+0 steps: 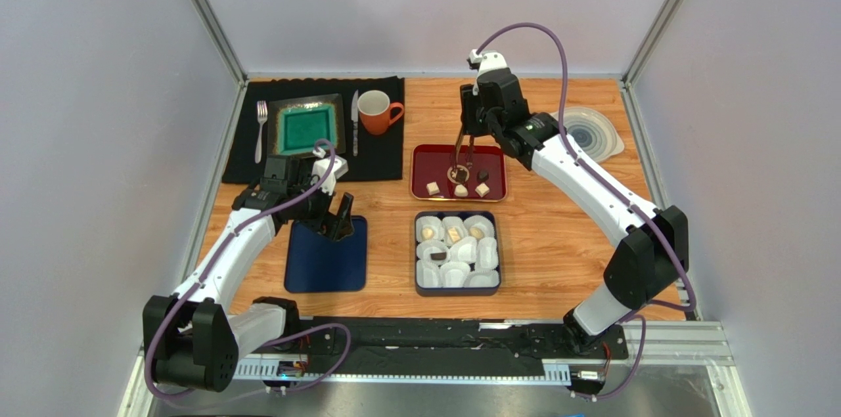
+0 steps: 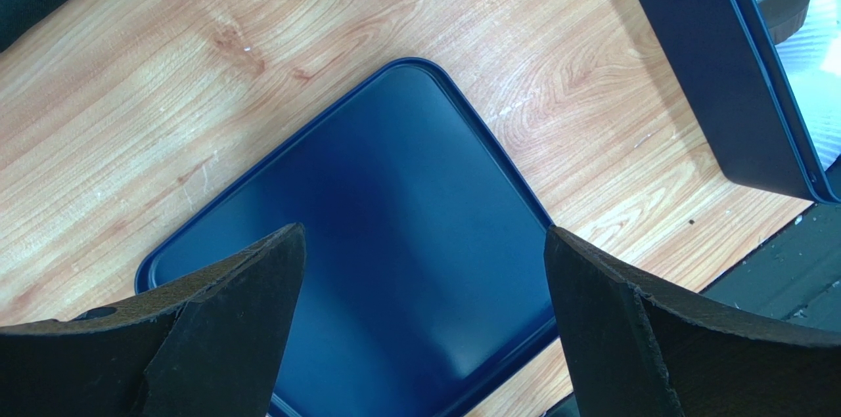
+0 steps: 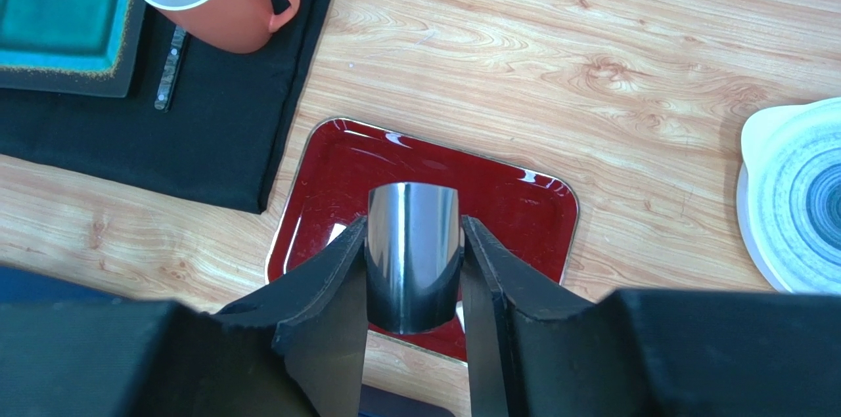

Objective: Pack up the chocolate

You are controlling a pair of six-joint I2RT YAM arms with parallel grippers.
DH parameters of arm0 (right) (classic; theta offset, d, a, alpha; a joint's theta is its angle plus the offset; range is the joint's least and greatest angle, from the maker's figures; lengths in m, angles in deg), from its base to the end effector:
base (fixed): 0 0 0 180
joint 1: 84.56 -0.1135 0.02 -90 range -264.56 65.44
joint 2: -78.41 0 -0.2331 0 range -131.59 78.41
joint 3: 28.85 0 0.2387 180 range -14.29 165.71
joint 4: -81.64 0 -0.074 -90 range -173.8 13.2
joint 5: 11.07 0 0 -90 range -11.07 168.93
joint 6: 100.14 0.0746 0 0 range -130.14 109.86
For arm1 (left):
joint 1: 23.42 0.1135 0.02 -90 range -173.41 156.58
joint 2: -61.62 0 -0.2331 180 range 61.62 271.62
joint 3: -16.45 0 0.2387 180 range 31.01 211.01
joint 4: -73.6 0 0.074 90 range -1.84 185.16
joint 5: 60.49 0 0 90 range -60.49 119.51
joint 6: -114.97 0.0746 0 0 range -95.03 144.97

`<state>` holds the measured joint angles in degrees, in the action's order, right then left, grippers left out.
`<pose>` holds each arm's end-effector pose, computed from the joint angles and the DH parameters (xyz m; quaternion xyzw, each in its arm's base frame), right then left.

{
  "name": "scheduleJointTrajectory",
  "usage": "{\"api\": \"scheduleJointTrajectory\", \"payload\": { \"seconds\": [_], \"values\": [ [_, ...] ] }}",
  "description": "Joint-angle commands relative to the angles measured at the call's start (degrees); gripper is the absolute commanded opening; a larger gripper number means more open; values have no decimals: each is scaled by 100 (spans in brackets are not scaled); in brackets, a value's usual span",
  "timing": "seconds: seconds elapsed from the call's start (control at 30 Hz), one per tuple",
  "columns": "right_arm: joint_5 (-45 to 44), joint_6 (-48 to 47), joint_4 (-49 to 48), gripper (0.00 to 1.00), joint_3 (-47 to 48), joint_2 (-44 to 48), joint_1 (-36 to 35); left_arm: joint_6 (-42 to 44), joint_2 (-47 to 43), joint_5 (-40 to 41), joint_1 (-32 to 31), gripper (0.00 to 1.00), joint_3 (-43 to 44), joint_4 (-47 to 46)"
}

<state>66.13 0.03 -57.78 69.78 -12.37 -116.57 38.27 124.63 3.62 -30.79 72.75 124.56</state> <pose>0.3336 0.1890 0.2998 -0.1128 0.8665 0.0801 0.4795 0.2207 -0.0614 0.1741 0.2293 0.9097 -0.2008 0.2821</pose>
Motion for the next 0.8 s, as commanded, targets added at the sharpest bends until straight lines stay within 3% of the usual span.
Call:
{"api": "scheduleJointTrajectory", "payload": {
  "seconds": [0.0, 0.77],
  "values": [
    [67, 55, -334, 39, 65, -62, 81, 67, -51, -118, 26, 99, 195, -28],
    [208, 108, -396, 41, -75, -326, 160, 85, -60, -144, 34, 99, 212, -2]
  ]
}}
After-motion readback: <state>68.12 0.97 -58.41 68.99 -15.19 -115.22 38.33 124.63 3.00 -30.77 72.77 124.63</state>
